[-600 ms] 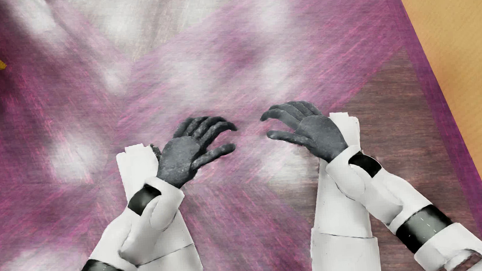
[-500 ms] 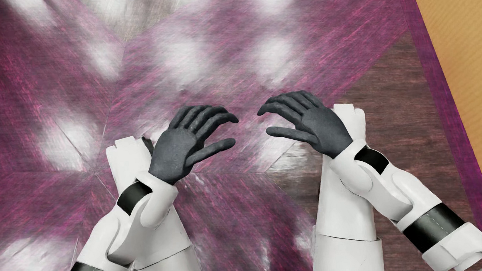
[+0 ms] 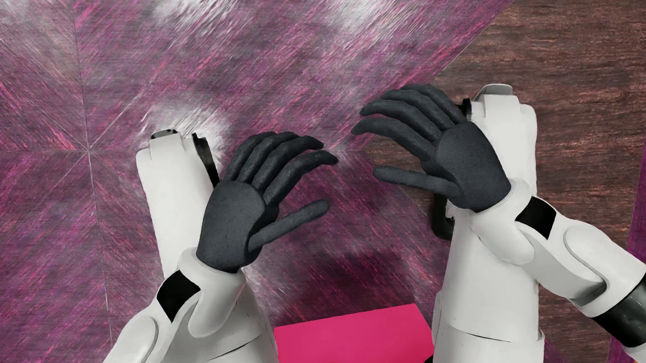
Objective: Rise from the box
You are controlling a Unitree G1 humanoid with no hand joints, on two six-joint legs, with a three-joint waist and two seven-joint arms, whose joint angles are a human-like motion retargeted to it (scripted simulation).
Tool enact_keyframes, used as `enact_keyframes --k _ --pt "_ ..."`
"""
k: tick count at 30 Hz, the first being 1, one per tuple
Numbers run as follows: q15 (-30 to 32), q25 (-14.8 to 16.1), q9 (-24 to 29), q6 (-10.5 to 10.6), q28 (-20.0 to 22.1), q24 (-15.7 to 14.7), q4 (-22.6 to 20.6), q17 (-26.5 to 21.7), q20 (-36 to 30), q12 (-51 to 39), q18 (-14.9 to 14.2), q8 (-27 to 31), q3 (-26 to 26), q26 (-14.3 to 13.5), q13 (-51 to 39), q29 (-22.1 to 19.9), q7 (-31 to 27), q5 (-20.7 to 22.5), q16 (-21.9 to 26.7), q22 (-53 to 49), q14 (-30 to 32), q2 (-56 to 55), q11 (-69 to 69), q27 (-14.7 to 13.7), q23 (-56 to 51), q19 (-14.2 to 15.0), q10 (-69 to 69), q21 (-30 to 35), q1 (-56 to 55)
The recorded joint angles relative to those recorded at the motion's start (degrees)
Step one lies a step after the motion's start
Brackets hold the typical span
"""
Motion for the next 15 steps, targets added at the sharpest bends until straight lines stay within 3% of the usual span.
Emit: enact_keyframes --k 2,3,4,5,6,7,8,9,10,11,12,13,14,15 --pt "-0.55 -0.76 -3.35 0.38 0.55 0.84 -0.42 4.47 -4.33 -3.36 2.23 -1.09 -0.18 2.05 -2.48 1.64 1.62 0.41 -2.27 11.61 0.06 5.79 -7.88 2.48 10.59 0.21 -7.75 3.77 5.79" --pt "-0.67 -0.58 -5.70 0.14 1.18 0.92 -0.81 7.09 -5.92 -3.98 2.55 -1.05 -0.56 1.12 -3.23 5.62 2.72 0.42 -3.70 19.30 1.30 8.89 -12.20 -0.56 16.62 0.23 -12.19 5.20 9.08" --pt "-0.26 0.26 -7.57 0.13 2.17 0.10 -0.60 8.66 -6.55 -5.27 3.21 -2.55 -0.50 1.80 -4.08 7.75 4.15 0.49 -5.02 25.81 0.87 12.26 -16.49 0.62 22.29 -0.38 -16.76 6.33 13.02" --pt "-0.23 0.84 -9.81 -0.20 1.06 -1.79 -1.11 10.25 -8.63 -6.79 3.77 -2.78 -0.17 0.80 -4.42 11.37 5.51 -0.30 -6.17 33.00 1.93 15.87 -21.09 -1.19 29.18 -0.07 -22.05 7.70 17.10" --pt "0.87 1.56 -11.98 -0.90 2.50 -1.30 -0.52 11.79 -10.22 -7.34 4.47 -5.11 0.30 3.09 -4.67 14.18 8.26 -0.23 -7.71 40.52 2.25 20.31 -25.97 -0.51 35.85 -1.37 -27.00 9.57 22.09" --pt "1.39 4.20 -14.25 -0.98 2.04 -1.56 -0.42 13.86 -11.19 -7.79 4.62 -6.61 0.64 4.19 -4.68 17.36 9.75 -0.29 -9.10 45.84 2.62 25.06 -30.90 -1.90 43.11 -1.73 -32.71 10.85 27.60" --pt "1.68 5.84 -16.44 -0.82 2.43 -1.66 -2.14 14.50 -12.37 -7.87 5.89 -7.28 1.38 2.83 -3.56 18.05 10.98 -0.56 -10.68 48.37 3.51 30.64 -36.23 -1.65 49.18 -2.63 -38.46 11.33 33.24" --pt "1.70 5.73 -18.38 -2.04 0.43 -2.21 -3.54 16.18 -11.92 -7.07 5.98 -8.35 0.94 -0.10 -1.83 16.09 12.73 -0.41 -10.39 48.51 4.21 37.17 -41.50 -0.49 52.18 -4.84 -44.84 11.81 39.87" --pt "2.97 5.80 -21.38 -0.61 -3.13 -1.17 -5.04 15.57 -12.04 -6.92 6.34 -9.59 2.04 -2.62 0.88 14.70 13.22 0.17 -11.44 45.17 5.15 41.78 -45.80 -1.70 53.18 -5.36 -50.00 9.06 43.66" --pt "4.20 6.98 -24.24 -1.31 -5.06 -0.89 -8.01 16.21 -12.07 -6.38 8.83 -8.21 1.16 -3.23 3.80 13.15 12.26 -0.83 -10.81 42.16 6.52 45.74 -48.49 -0.82 51.90 -5.88 -56.38 6.84 48.21" --pt "7.51 8.90 -26.43 -0.86 -7.17 -1.93 -9.86 16.12 -12.49 -6.22 7.96 -8.37 0.86 -4.65 6.22 15.08 12.43 -0.77 -11.41 39.28 7.77 49.99 -49.61 -2.03 50.15 -5.13 -62.87 3.14 54.14" --pt "15.05 9.85 -28.31 -1.54 -7.86 -3.62 -10.34 18.11 -12.01 -5.77 7.76 -6.07 -1.46 -5.10 8.01 10.22 12.53 0.77 -10.12 37.48 8.96 53.37 -49.61 -0.12 49.42 -6.39 -70.24 2.32 61.38" --pt "17.93 9.31 -29.88 0.40 -7.23 -2.41 -10.61 18.00 -11.91 -6.17 8.73 -4.06 -2.44 -4.49 9.18 7.63 12.18 1.97 -11.15 35.39 11.24 53.30 -46.55 0.34 49.10 -5.78 -79.00 0.20 68.55" --pt "14.97 7.37 -33.16 1.30 -9.06 -2.11 -9.47 19.07 -9.90 -4.92 6.80 -2.85 -4.10 -4.43 10.79 7.35 13.40 2.86 -11.34 33.99 12.67 50.84 -43.65 0.09 48.03 -2.60 -87.37 -2.74 74.75"
